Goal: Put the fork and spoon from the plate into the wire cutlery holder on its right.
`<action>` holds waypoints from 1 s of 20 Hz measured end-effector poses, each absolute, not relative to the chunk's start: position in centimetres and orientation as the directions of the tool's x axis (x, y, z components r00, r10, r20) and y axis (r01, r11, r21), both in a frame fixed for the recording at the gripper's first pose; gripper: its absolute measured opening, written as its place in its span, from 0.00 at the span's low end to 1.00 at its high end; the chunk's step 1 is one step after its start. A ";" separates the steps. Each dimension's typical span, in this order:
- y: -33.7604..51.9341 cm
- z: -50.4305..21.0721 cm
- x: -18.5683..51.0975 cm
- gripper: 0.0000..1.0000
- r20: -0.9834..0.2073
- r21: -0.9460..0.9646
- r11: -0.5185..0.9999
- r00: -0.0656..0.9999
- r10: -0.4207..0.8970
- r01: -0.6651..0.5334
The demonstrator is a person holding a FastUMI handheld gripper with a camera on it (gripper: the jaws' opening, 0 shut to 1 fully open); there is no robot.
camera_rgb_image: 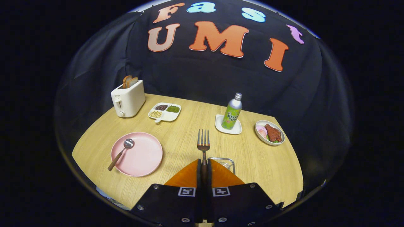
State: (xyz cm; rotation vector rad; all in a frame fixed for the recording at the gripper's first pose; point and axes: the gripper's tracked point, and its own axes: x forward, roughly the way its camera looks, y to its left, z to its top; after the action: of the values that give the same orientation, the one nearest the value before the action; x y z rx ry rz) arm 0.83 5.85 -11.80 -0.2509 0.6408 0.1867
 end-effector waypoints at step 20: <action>0.6 -16.2 -1.4 0.05 -0.909 -0.146 0.932 0.417 0.005 -0.330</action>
State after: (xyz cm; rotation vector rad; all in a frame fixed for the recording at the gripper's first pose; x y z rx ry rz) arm -1.43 0.60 -16.17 -0.3257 1.1266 0.2152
